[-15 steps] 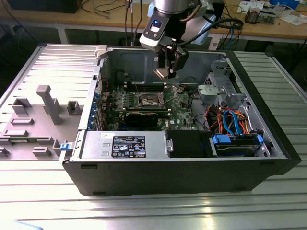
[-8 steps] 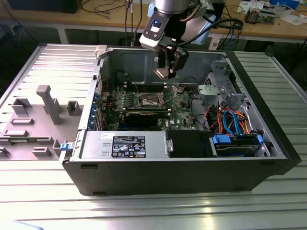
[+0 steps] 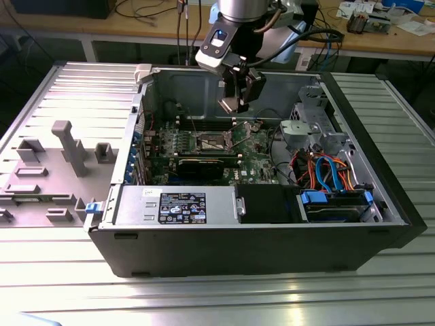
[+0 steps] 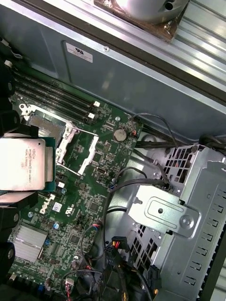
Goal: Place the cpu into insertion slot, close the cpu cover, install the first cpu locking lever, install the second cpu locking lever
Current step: 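Place the cpu into insertion slot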
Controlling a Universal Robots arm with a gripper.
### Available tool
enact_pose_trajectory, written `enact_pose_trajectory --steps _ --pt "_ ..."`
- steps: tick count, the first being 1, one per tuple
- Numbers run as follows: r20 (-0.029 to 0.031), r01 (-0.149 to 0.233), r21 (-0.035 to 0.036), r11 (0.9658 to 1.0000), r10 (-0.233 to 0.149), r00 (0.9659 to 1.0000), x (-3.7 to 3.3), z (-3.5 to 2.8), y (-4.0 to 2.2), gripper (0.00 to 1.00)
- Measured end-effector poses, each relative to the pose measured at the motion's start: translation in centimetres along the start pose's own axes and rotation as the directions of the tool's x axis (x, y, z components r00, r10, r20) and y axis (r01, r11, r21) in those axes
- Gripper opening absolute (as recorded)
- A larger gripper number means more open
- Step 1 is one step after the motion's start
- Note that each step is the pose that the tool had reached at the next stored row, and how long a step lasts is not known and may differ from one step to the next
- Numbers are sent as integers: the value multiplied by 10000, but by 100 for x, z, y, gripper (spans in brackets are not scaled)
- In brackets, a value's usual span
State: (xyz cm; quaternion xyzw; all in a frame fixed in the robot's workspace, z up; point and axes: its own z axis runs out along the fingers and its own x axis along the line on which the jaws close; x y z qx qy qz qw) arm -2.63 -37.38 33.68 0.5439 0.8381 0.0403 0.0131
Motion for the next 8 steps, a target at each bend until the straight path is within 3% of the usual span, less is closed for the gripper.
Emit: enact_pose_trajectory --steps 8 --pt "-1 -3 -1 10000 3 10000 0 1 0 54"
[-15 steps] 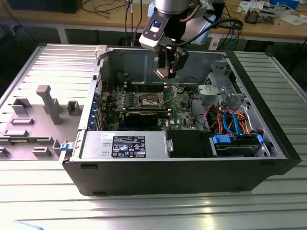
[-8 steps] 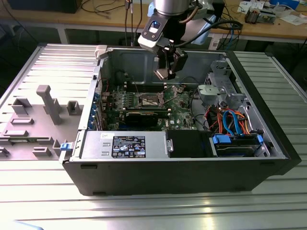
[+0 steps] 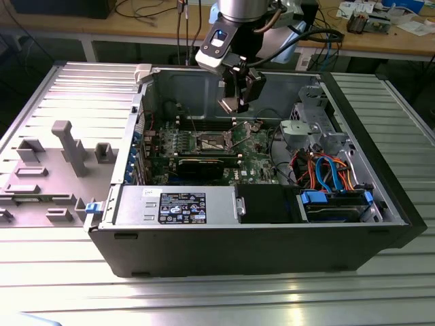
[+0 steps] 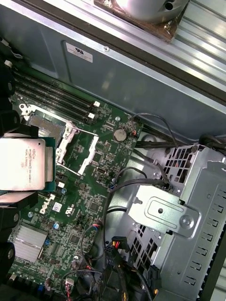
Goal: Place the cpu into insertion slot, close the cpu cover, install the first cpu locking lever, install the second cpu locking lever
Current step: 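Place the cpu into insertion slot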
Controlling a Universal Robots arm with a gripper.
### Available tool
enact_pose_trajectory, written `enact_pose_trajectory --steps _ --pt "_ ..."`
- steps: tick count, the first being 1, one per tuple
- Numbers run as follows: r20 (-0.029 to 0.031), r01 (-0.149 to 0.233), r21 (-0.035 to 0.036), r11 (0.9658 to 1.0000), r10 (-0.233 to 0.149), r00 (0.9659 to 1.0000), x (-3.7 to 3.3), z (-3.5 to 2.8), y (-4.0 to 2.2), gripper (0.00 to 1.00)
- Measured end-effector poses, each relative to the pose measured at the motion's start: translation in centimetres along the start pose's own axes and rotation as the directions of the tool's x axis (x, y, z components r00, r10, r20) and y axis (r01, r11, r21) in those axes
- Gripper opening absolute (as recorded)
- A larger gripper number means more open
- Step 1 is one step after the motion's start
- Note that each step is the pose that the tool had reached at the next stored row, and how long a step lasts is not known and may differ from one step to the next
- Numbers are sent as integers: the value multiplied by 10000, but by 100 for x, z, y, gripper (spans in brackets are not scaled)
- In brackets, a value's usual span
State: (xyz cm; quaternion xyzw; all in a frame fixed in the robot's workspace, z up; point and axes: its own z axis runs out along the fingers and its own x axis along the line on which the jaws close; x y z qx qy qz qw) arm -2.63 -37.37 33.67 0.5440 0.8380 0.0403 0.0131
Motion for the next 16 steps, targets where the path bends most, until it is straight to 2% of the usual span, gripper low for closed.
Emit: enact_pose_trajectory --steps 5,9,16 --pt "3 -31 -1 10000 31 10000 0 1 0 54" --pt "32 -385 -9 9993 385 9993 0 21 -3 54" --pt "52 -594 -13 9982 594 9982 2 50 -8 54"
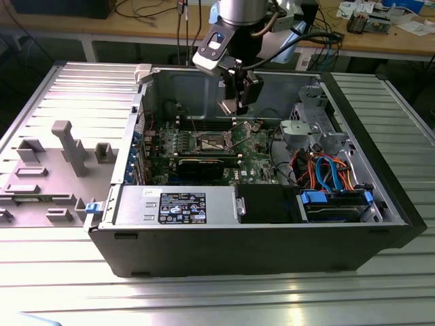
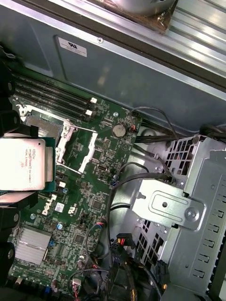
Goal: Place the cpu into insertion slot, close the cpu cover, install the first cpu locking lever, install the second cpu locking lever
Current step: 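Place the cpu into insertion slot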
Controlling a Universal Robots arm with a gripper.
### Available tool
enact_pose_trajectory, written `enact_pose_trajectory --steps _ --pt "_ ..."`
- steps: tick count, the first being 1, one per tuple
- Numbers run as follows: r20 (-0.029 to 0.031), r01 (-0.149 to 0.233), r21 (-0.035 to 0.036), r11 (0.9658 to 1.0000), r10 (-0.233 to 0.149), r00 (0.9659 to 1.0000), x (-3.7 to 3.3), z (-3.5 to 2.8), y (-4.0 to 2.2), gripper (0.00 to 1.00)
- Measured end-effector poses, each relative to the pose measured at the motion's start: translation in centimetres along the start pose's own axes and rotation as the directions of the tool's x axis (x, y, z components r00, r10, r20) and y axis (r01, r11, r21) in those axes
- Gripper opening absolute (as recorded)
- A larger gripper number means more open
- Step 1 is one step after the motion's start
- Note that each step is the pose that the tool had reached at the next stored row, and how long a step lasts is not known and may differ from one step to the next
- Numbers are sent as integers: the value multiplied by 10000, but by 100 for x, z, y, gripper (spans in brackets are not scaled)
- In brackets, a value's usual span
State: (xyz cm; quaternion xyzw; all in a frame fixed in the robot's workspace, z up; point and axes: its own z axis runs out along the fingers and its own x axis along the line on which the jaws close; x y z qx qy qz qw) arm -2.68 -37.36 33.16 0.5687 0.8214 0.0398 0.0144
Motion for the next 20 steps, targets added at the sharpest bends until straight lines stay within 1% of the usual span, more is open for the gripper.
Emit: enact_pose_trajectory --steps 7,8,9,10,12,14,15,17,18,20 --pt "23 -249 -5 9997 249 9997 1 32 -3 54" --pt "47 -436 -7 9990 436 9990 3 71 -15 54" --pt "80 -759 -13 9971 759 9971 4 94 -20 54" --pt "115 -823 -7 9966 823 9965 5 114 -26 54" --pt "152 -919 0 9958 919 9957 8 137 -36 54" --pt "180 -1230 -10 9924 1230 9922 8 159 -39 54" --pt "193 -1413 -16 9900 1413 9898 8 168 -40 54" --pt "213 -1656 -24 9862 1656 9860 8 179 -41 54" --pt "225 -1809 -29 9835 1809 9832 8 184 -42 54" --pt "228 -1843 -30 9829 1843 9826 8 185 -42 54"
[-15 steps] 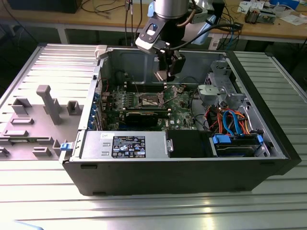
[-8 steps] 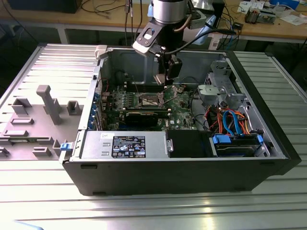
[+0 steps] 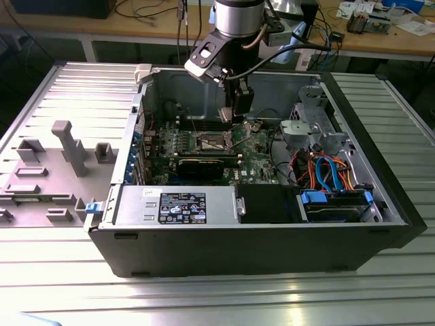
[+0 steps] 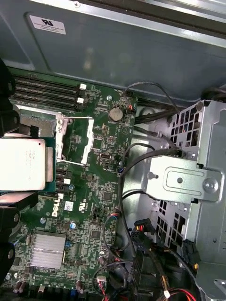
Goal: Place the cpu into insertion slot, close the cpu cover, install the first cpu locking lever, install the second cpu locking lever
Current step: 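Place the cpu into insertion slot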
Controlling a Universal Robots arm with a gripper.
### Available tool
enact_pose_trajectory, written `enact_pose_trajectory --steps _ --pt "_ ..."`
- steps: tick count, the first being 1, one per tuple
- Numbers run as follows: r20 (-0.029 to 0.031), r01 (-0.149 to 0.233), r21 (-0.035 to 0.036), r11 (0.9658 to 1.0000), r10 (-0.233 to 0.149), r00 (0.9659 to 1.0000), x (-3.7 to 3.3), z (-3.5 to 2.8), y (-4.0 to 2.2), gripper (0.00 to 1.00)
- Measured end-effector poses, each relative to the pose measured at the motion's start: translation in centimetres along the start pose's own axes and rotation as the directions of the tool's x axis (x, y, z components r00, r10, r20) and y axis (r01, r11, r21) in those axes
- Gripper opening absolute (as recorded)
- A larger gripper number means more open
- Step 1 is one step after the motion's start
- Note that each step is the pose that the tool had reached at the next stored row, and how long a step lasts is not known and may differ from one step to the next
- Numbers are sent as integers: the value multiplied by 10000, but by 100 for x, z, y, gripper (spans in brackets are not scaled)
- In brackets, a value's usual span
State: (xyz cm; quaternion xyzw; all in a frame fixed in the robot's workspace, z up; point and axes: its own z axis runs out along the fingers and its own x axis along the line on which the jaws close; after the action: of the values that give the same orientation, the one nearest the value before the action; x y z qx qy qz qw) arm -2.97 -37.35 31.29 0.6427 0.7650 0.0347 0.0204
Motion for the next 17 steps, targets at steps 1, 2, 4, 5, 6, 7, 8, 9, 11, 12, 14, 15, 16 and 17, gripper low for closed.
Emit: enact_pose_trajectory --steps 1,2,4,5,6,7,8,9,11,12,14,15,16,17 --pt "0 -11 -1 10000 11 10000 0 1 0 54" --pt "0 -16 -1 10000 16 10000 0 1 0 54" --pt "1 -16 -1 10000 16 10000 0 1 0 54" --pt "1 -16 -1 10000 16 10000 0 1 0 54" --pt "0 -16 -1 10000 16 10000 0 1 0 54" --pt "0 -16 -1 10000 16 10000 0 1 0 54" --pt "1 -17 -1 10000 17 10000 0 1 0 54" --pt "0 -17 -1 10000 17 10000 0 1 0 54" --pt "0 -17 -1 10000 17 10000 0 1 0 54" --pt "1 -17 -1 10000 17 10000 0 1 0 54" --pt "4 -51 -2 10000 51 10000 0 1 -1 54" --pt "8 -112 -2 9999 112 9999 1 2 -2 54" --pt "12 -161 -3 9999 161 9999 1 2 -2 54" --pt "20 -260 -5 9997 260 9997 1 3 -4 54"
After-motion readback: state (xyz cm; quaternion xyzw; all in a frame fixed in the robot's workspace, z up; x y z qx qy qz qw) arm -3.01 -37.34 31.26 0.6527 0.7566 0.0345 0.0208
